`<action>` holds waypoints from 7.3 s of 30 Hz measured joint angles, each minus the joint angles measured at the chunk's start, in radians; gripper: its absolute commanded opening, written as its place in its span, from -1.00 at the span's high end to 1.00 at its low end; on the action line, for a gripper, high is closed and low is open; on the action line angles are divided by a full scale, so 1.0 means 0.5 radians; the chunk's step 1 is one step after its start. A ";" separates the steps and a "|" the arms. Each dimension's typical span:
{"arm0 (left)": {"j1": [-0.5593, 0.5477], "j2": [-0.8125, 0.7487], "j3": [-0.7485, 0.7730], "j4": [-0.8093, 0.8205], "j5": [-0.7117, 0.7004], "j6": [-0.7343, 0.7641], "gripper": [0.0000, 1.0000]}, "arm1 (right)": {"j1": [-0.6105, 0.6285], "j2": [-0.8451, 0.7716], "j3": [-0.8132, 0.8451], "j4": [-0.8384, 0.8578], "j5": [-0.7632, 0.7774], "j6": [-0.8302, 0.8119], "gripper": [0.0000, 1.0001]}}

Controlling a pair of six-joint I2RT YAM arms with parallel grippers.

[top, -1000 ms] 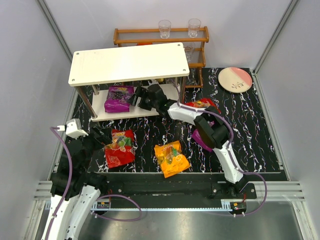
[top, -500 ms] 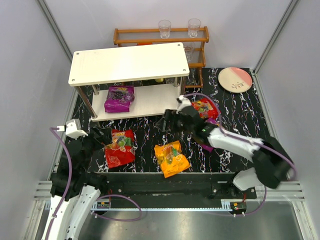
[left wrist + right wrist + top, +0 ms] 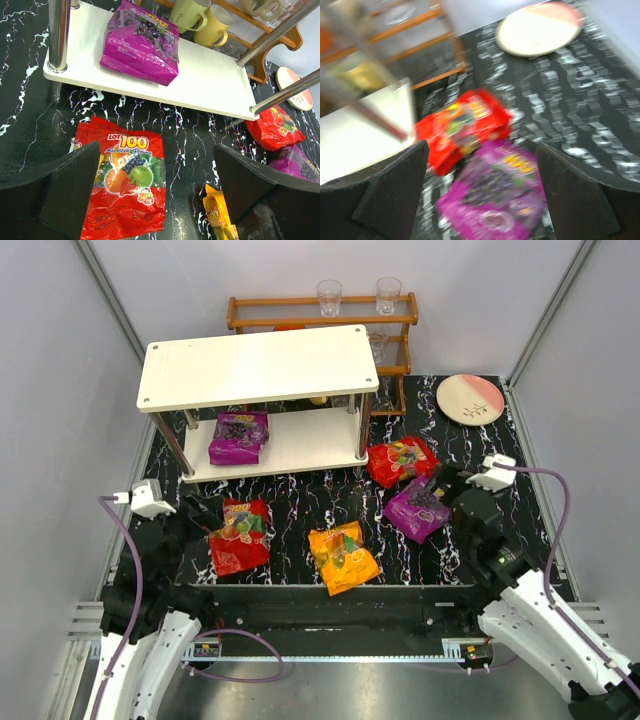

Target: Place and organize the candy bags onto the shelf

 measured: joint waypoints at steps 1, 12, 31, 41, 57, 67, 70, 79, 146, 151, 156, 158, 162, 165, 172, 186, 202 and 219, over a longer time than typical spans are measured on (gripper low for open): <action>-0.002 0.000 -0.001 0.002 0.008 0.003 -0.98 | -0.073 -0.009 -0.009 0.011 0.066 -0.053 -0.96; -0.002 0.058 -0.041 0.063 0.126 0.084 -0.98 | -0.748 0.828 -0.397 0.955 0.131 -0.411 -0.99; -0.003 0.066 -0.042 0.093 0.182 0.134 -0.98 | -1.215 1.673 -0.560 2.366 -0.446 -0.605 -0.99; -0.003 0.111 -0.121 0.208 0.217 0.132 -0.98 | -1.259 1.894 -0.462 2.389 -0.901 -0.664 -1.00; -0.008 0.436 -0.566 0.793 0.406 0.040 -0.97 | -1.259 1.896 -0.452 2.405 -0.983 -0.685 -1.00; -0.071 0.480 -0.722 0.864 0.441 0.067 -0.98 | -1.259 1.896 -0.452 2.405 -0.984 -0.685 -0.99; -0.122 0.485 -0.722 0.868 0.433 0.089 -0.98 | -1.259 1.896 -0.452 2.405 -0.984 -0.685 -0.99; -0.296 0.488 -0.722 0.871 0.390 0.114 -0.98 | -1.259 1.896 -0.452 2.405 -0.984 -0.685 -0.99; -0.445 0.510 -0.722 0.837 0.282 0.141 -0.98 | -1.259 1.897 -0.452 2.405 -0.984 -0.685 -0.99; -0.445 0.510 -0.722 0.837 0.282 0.141 -0.98 | -1.259 1.897 -0.452 2.405 -0.984 -0.685 -0.99; -0.446 0.510 -0.722 0.837 0.282 0.141 -0.98 | -1.259 1.897 -0.452 2.405 -0.984 -0.685 -0.99; -0.449 0.510 -0.722 0.837 0.281 0.141 -0.98 | -1.259 1.897 -0.452 2.405 -0.984 -0.685 -0.99; -0.452 0.510 -0.722 0.837 0.281 0.141 -0.98 | -1.259 1.897 -0.452 2.405 -0.984 -0.685 -0.99; -0.452 0.511 -0.722 0.838 0.280 0.141 -0.98 | -1.259 1.897 -0.452 2.405 -0.984 -0.685 -0.99; -0.452 0.511 -0.722 0.837 0.281 0.141 -0.98 | -1.259 1.896 -0.452 2.405 -0.984 -0.685 -0.99; -0.455 0.511 -0.722 0.838 0.280 0.141 -0.98 | -1.259 1.897 -0.452 2.405 -0.984 -0.685 -0.99; -0.455 0.515 -0.722 0.836 0.274 0.141 -0.98 | -1.259 1.897 -0.452 2.405 -0.984 -0.685 -0.99; -0.455 0.474 -0.721 0.807 0.246 0.140 -0.98 | -1.259 1.897 -0.452 2.405 -0.984 -0.685 -1.00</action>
